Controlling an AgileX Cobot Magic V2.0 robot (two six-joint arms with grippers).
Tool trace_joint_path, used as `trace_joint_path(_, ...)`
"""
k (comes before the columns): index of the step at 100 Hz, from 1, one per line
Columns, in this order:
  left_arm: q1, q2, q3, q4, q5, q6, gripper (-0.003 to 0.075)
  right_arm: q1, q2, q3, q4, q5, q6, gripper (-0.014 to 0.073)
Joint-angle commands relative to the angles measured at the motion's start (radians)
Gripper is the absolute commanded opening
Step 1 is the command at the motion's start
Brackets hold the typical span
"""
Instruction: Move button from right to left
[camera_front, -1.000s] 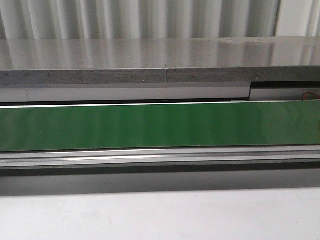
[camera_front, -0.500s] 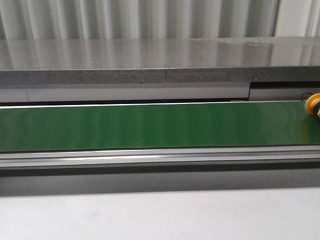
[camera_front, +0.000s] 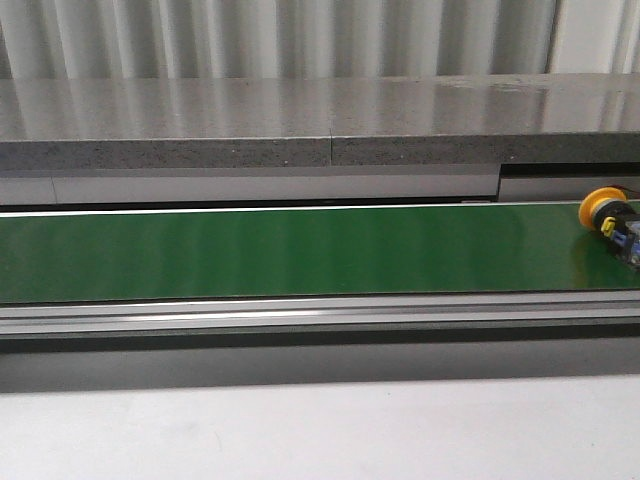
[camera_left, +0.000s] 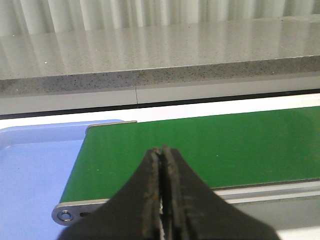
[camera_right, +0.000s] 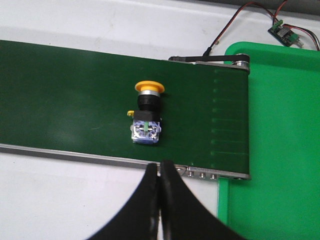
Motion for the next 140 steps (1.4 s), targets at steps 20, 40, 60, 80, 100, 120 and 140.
trace_joint_path(20,-0.009,-0.030,0.040,-0.008,-0.075,0.000,-0.0020,0.004,-0.272,0.205,-0.003,-0.147,0.000,-0.0067)
trace_joint_path(40,-0.009,-0.030,0.040,-0.008,-0.075,0.000,-0.0020,0.004,-0.473,0.331,-0.003,-0.177,0.000,-0.0067)
trace_joint_path(60,-0.009,-0.030,0.040,-0.008,-0.081,0.000,-0.0020,0.004,-0.624,0.402,-0.003,-0.179,0.000,-0.0067)
trace_joint_path(80,-0.009,-0.030,0.040,-0.008,-0.090,0.000,-0.0020,0.004,-0.653,0.423,-0.003,-0.179,0.000,-0.0067)
trace_joint_path(100,-0.009,-0.030,0.027,-0.010,-0.228,0.000,-0.0020,0.004,-0.653,0.423,-0.003,-0.178,0.000,-0.0067)
trace_joint_path(120,-0.009,-0.021,-0.050,-0.010,-0.186,0.000,-0.0021,0.004,-0.653,0.423,-0.003,-0.178,0.000,-0.0067)
trace_joint_path(140,-0.009,0.065,-0.199,-0.010,-0.024,0.000,-0.0021,0.004,-0.653,0.423,-0.003,-0.178,0.000,-0.0067)
